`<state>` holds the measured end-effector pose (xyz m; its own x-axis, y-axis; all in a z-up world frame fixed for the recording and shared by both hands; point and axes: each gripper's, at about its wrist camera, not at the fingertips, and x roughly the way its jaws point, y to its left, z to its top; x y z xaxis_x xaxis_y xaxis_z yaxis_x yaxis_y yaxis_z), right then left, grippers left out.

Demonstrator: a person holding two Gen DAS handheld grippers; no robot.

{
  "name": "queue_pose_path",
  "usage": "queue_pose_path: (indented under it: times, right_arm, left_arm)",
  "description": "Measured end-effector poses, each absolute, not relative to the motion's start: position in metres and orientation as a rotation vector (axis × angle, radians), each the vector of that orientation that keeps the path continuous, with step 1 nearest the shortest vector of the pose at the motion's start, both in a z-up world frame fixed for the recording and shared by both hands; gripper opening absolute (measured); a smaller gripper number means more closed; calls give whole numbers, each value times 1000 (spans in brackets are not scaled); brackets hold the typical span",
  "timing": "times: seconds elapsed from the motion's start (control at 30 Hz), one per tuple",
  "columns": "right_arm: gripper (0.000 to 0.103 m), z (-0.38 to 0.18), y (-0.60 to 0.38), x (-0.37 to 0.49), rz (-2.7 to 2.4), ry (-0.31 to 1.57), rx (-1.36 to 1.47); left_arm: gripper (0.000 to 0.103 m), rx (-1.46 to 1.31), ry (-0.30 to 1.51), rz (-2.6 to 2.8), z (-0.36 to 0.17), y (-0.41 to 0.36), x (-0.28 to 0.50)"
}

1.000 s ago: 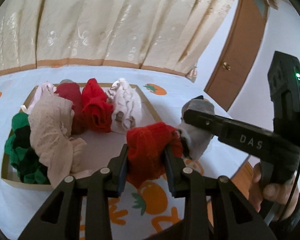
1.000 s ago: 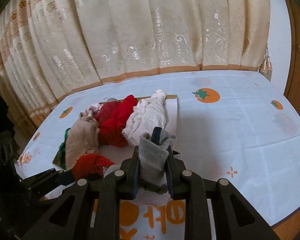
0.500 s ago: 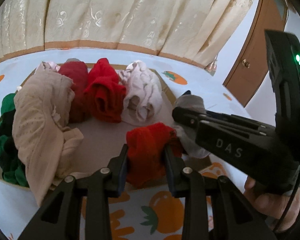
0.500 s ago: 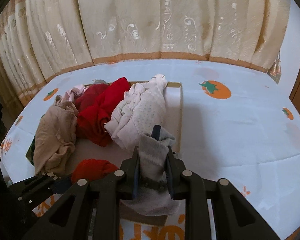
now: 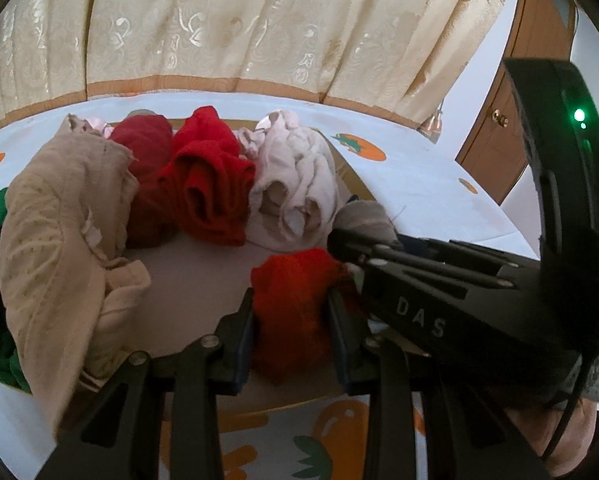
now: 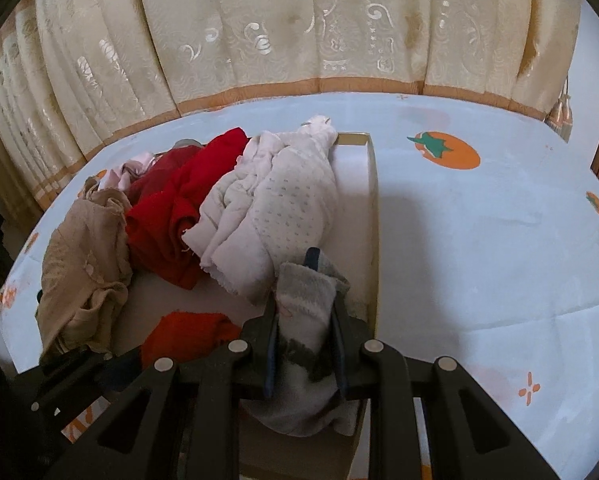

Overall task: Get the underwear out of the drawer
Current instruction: 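Lower the red and grey-white garments into the tray and open both tools, then lift both open tools up away from the tray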

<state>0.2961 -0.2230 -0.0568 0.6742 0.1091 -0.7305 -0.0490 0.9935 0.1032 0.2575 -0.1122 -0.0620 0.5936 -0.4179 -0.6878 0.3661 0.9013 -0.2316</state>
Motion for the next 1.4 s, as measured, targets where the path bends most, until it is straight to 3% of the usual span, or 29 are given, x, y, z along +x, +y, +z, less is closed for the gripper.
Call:
queue_pose_path:
  times: [0.2,0.33,0.47,0.57,0.6,0.63,0.73,0.87,0.93,1.13,1.4]
  right_arm:
    - [26,-57,-221,294,73,800,69]
    - [28,-58,-219,291,71,775,60]
    - [31,-57,-225,290,71,759,111]
    - [50,-49,-237,283,110,701,233]
    - [64,-44,-240,279,116,665,259]
    - [71,-41,-241,275,122,639,270]
    - [71,-24,-242,261,131,566,294]
    - [71,-9,-243,246,141,533,341]
    - [71,-6,-243,238,150,527,364]
    - [71,-3,-230,212,186,527,399]
    - [71,-9,-217,188,194,521,423]
  left_arm:
    - [36,-41,801,-452,-66,-113,260]
    - [56,-28,796,-405,-67,-112,260]
    - [60,-36,820,-409,-65,-110,262]
    - [63,-33,839,-413,-62,-111,259]
    - [64,-28,841,-414,-61,-112,259]
    - [65,-21,844,-416,-60,-112,258]
    - [68,-7,843,-414,-56,-114,254]
    - [91,14,789,-405,-43,-113,240]
    - [97,51,738,-384,-34,-112,230]
    - [99,184,665,-340,-21,-111,203]
    - [99,164,674,-338,-26,-97,184]
